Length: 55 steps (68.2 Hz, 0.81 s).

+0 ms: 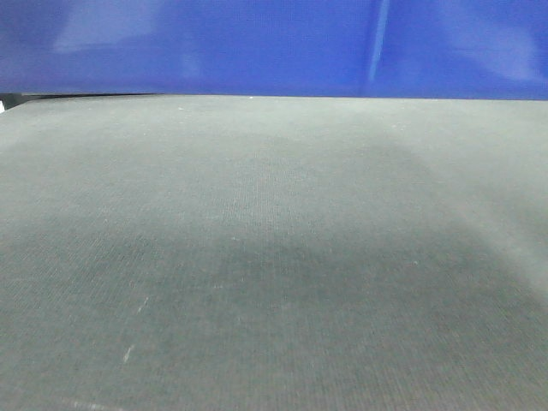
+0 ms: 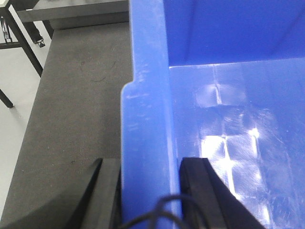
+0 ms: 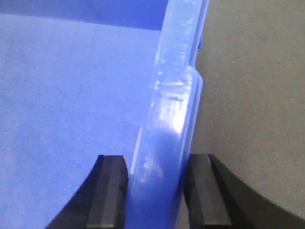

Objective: Move blue bin to conveyor side
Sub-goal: 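Carry the blue bin over the dark grey conveyor belt with both grippers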

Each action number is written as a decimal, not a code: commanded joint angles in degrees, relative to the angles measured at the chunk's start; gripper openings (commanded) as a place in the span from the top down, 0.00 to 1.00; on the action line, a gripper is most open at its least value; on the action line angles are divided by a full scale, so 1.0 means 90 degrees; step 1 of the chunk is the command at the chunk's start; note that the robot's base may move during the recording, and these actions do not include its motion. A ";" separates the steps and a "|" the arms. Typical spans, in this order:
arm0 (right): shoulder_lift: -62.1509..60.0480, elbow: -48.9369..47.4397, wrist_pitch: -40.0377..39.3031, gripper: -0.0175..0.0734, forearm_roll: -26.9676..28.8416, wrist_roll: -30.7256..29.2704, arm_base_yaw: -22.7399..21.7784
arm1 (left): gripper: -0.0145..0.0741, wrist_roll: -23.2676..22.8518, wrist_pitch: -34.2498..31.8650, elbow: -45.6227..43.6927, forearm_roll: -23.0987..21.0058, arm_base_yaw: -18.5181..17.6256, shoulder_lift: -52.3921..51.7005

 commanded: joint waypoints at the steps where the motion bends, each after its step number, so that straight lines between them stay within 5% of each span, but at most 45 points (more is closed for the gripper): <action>1: -0.0176 -0.0126 -0.0399 0.88 -0.1053 -0.0202 -0.0122 | 0.86 0.0007 -0.0684 -0.0109 0.1248 0.0121 -0.0124; 55: -0.0176 -0.0126 -0.0399 0.88 -0.1053 -0.0202 -0.0122 | 0.86 0.0007 -0.0768 -0.0109 0.1235 0.0121 -0.0124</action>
